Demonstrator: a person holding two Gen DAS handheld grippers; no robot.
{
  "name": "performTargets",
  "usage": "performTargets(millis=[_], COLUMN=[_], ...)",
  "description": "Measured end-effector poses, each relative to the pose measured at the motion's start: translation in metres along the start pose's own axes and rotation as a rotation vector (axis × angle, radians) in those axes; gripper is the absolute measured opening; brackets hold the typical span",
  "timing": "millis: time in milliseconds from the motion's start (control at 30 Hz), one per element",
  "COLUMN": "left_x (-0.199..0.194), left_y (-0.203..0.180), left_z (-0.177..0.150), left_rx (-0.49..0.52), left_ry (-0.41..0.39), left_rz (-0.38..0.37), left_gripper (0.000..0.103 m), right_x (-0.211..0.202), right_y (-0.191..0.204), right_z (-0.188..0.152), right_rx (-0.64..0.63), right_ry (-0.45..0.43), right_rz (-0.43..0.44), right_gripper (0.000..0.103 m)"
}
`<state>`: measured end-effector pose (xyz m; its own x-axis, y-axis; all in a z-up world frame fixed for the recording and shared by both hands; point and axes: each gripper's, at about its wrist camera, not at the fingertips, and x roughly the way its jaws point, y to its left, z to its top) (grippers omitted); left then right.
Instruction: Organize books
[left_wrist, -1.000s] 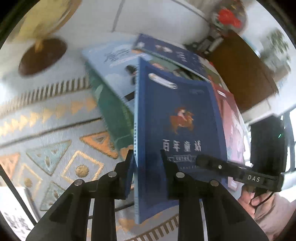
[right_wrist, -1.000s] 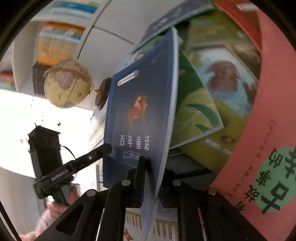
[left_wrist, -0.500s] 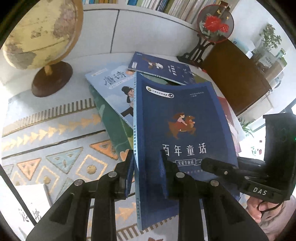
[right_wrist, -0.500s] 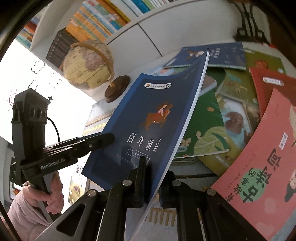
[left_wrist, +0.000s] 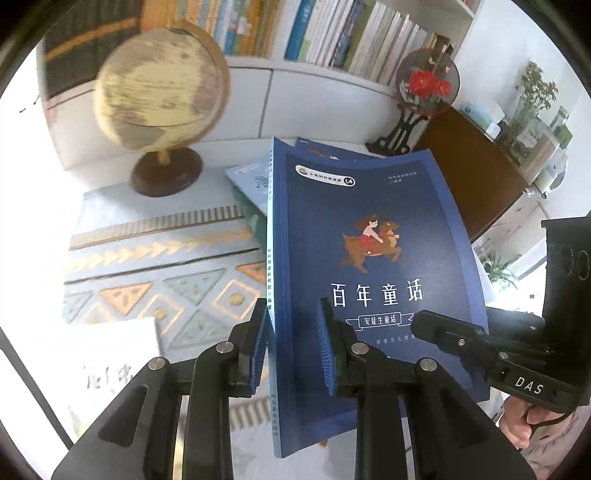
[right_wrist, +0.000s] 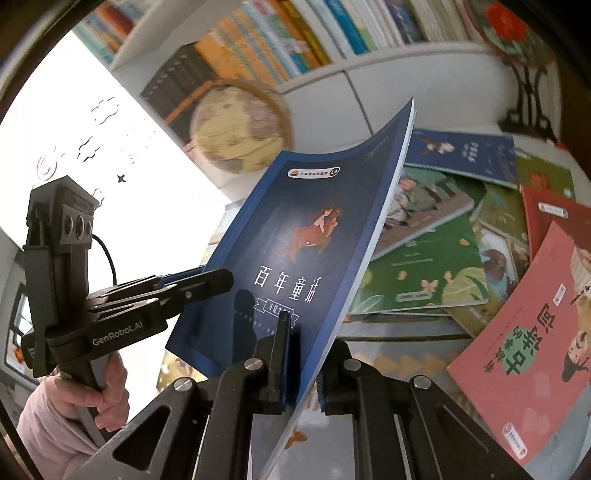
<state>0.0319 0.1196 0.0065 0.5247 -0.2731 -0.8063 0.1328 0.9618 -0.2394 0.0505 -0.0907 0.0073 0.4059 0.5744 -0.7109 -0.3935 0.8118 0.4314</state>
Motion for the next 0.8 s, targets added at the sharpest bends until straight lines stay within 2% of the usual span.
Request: performTargets(millis=[267,500,667,800], left_x=[-0.06,-0.1,-0.098,-0.076], left_y=[0.027,0.095,0.151,0.188], left_z=[-0.05,-0.085,-0.11,-0.127], left_rx=[-0.044,-0.146,-0.25,-0.319], left_ry=[-0.017,-0.025,-0.006,0.05], left_rz=[0.121,0.212,0.25,0.27], left_gripper=[0.021,0.021,0.021,0.021], right_x=[-0.009,0.028,0.079,0.121], right_y=[0.067,0.13,0.169,0.183], right_z=[-0.042,-0.054,-0.062,-0.076], right_rx=[-0.019,-0.076,-0.107,-0.088], right_ry=[-0.003,0.066,0.124,0.191], right_rz=[0.069,0.162,0.201,0.2], right_gripper=[0.011,0.011,0.011,0.011])
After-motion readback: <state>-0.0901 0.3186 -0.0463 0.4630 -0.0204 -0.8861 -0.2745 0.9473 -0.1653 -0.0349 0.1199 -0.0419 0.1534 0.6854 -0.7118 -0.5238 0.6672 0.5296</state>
